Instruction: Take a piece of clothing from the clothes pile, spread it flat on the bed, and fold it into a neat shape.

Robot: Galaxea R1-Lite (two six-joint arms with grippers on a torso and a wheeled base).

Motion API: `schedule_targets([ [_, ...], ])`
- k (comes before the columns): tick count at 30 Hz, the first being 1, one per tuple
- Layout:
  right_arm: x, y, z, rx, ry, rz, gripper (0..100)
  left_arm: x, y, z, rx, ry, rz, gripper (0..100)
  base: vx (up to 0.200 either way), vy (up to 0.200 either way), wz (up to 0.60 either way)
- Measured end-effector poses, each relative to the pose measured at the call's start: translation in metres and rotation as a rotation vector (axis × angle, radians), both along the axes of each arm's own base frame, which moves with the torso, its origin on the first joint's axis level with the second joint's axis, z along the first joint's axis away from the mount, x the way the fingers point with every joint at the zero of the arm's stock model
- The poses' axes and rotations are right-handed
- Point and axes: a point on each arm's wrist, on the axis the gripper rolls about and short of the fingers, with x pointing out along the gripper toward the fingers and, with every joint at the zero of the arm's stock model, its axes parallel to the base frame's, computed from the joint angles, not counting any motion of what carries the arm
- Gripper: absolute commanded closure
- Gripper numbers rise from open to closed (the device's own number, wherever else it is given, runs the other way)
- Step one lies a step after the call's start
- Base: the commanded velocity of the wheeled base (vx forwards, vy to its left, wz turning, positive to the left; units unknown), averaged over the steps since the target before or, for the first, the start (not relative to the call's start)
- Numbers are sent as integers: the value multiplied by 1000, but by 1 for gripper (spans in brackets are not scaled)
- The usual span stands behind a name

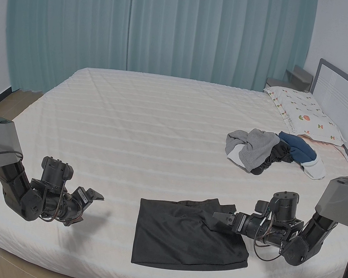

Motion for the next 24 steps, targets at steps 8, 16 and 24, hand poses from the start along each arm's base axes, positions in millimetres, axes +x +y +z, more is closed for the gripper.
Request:
schedule_targets([
  [8,6,-2,-9,-5,13,-13,100,0,0,-1,3,0,2,0,0,0,0],
  [16,17,-11,-6,11,-1,-53,100,0,0,-1,3,0,2,0,0,0,0],
  [24,35,-26,-8,35,-14,-116,100,0,0,-1,5,2,1,0,0,0,0],
])
